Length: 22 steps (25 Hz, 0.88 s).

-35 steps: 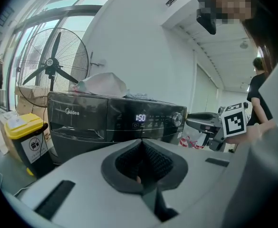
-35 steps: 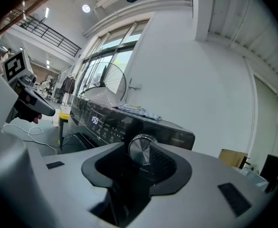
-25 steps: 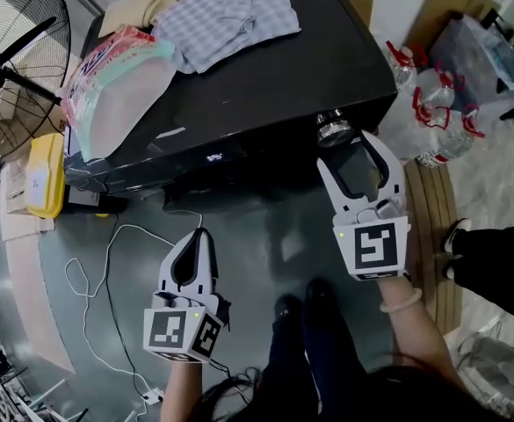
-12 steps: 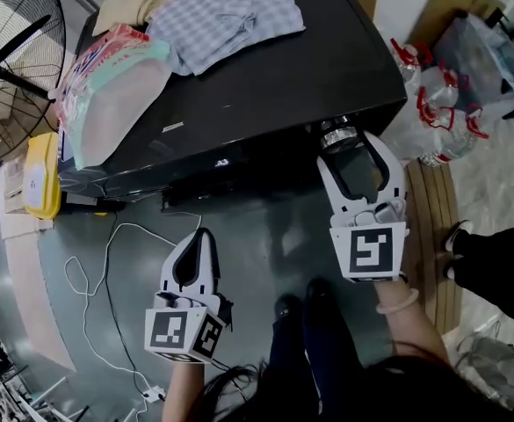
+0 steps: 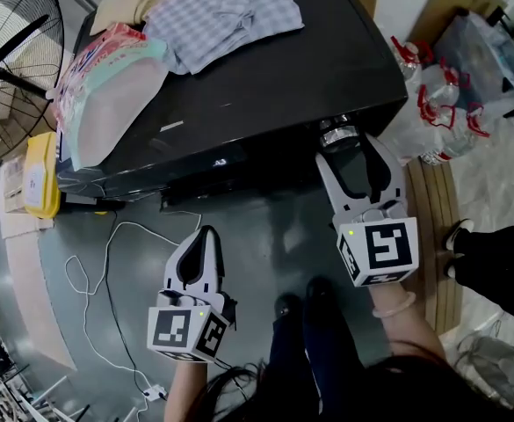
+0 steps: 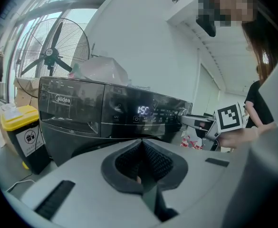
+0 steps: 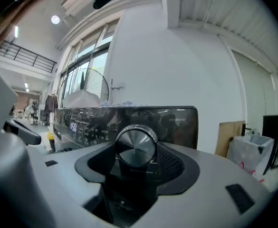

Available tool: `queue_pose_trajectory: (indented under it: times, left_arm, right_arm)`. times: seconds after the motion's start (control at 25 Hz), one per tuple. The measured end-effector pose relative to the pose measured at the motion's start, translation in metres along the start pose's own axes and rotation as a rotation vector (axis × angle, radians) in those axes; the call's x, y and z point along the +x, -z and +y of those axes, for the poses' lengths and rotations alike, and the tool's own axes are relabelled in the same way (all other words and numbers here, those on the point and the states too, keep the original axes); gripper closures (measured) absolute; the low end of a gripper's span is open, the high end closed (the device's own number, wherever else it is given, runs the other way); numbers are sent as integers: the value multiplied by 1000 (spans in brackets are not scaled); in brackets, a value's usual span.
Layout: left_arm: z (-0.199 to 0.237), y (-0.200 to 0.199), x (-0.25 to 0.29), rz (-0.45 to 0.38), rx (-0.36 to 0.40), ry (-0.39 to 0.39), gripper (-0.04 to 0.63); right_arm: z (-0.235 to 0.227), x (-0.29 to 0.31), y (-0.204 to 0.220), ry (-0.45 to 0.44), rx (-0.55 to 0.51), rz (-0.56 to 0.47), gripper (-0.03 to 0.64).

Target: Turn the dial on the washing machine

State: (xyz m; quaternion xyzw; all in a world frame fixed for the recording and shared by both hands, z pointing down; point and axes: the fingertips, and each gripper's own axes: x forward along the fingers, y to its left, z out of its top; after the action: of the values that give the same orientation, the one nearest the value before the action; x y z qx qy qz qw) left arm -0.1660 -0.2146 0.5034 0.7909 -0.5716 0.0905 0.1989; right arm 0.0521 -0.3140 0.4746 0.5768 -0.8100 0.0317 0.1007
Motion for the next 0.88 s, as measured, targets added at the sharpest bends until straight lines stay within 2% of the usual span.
queue_pose_trajectory:
  times: [0.08,0.24,0.64,0.72,0.88]
  left_arm:
    - [-1,0,1,-1,2,1,578]
    - [-3,0,1,1,2,1,578]
    - [-7,10,1,21,8,4,578]
    - [-6,11,1,23,6,3,578]
    - [-6,11,1,22,1,1,578]
  right_arm:
    - [-1,0,1,3,33,-2,325]
    - [-1,1,1,-8,13,1,324]
    - [7,5,-4,-21,-248,18,284]
    - [7,5,-7,-21,-258,7,313]
    - [6,4,-9,-12,-227,-14,322]
